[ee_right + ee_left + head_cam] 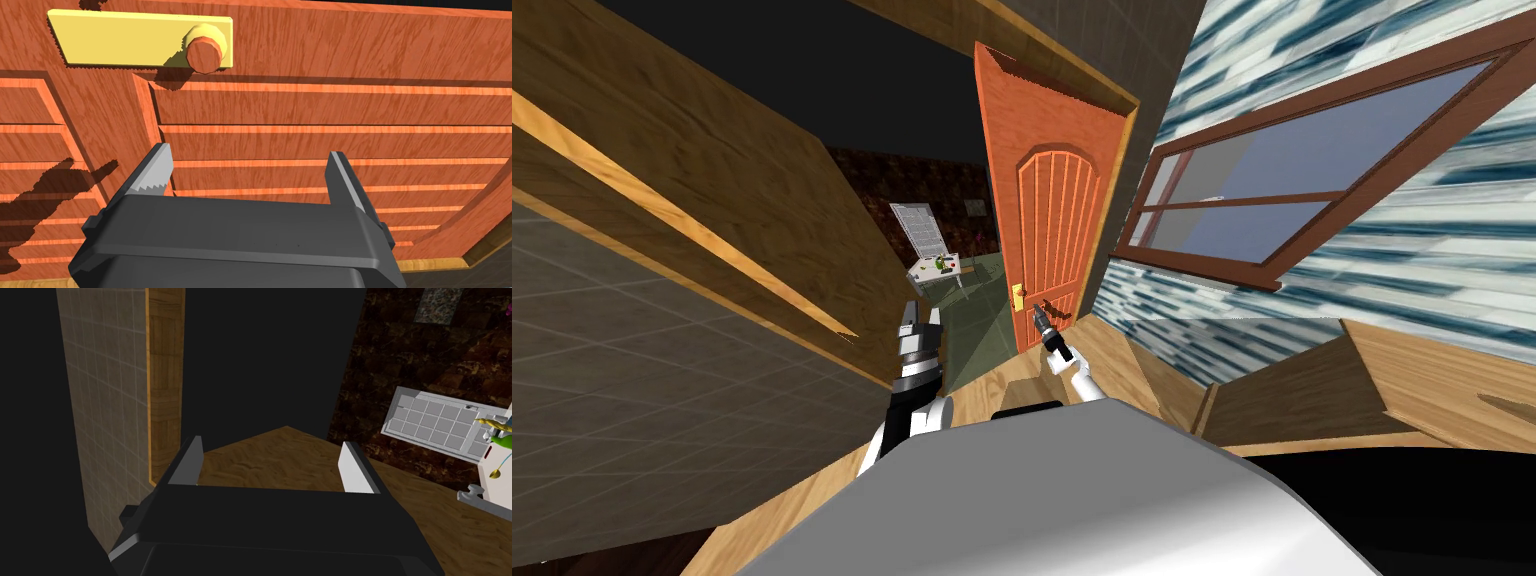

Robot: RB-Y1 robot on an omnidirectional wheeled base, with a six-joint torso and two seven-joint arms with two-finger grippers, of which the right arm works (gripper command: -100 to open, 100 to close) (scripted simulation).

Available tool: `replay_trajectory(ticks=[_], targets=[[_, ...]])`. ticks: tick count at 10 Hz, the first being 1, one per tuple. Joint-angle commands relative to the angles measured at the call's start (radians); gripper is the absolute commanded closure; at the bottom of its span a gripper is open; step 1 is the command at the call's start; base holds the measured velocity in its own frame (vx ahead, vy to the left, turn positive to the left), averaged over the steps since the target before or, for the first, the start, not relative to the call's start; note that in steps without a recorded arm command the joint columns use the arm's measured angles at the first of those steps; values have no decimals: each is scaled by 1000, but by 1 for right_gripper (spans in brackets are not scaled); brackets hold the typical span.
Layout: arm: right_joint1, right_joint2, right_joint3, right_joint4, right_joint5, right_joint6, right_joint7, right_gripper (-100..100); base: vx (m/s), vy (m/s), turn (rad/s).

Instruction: Push the door open

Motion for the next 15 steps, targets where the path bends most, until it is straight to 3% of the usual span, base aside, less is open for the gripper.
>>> replay_trajectory(ticks=[1,7,10,15], targets=[[-14,-1,8,29,-2,5,-7,-100,75,-55,68],[-86,16,39,159,-8,34,-24,-100,113,-92,70],[-86,6,29,168,-9,17,-21,-100,113,10,23],[-94,8,15,187,-10,8,-17,-100,186,56,25]])
